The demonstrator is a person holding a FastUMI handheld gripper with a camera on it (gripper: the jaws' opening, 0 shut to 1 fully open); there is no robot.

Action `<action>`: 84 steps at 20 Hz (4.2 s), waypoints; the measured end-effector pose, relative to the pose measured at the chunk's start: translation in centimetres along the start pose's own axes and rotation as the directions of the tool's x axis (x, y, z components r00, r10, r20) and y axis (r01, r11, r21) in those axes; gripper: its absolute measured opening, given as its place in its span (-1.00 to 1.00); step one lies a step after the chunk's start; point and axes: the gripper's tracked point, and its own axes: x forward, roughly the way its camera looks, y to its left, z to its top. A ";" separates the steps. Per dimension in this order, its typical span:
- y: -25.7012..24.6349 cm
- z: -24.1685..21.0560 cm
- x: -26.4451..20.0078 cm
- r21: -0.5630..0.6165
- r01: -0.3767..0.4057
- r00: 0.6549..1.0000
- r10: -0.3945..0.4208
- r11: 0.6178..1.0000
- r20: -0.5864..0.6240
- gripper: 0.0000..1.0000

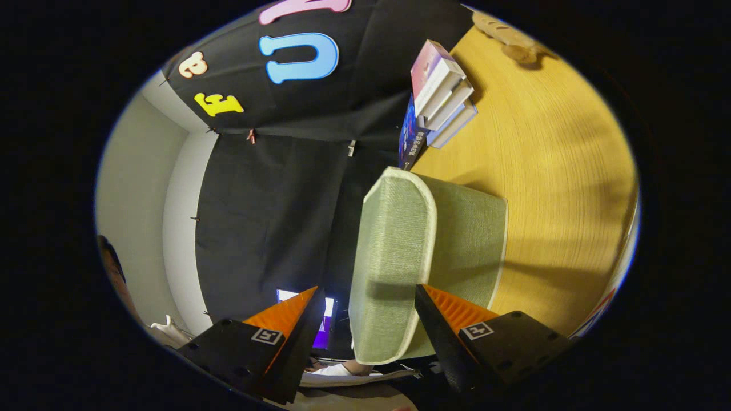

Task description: Open the storage box then place both shoes into the box .Put the left shoe in first, then the right shoe, with the right side of both shoes facing outward in a uniform manner.

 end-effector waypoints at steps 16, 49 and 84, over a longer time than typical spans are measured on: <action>1.6 0.8 -0.2 0.067 -0.158 0.986 0.153 0.985 0.068 -0.91; 19.4 -2.5 20.5 -0.508 0.178 0.983 -0.131 0.843 0.127 0.55; -17.0 -0.2 -18.9 -0.198 0.977 0.181 -0.774 0.073 0.606 0.13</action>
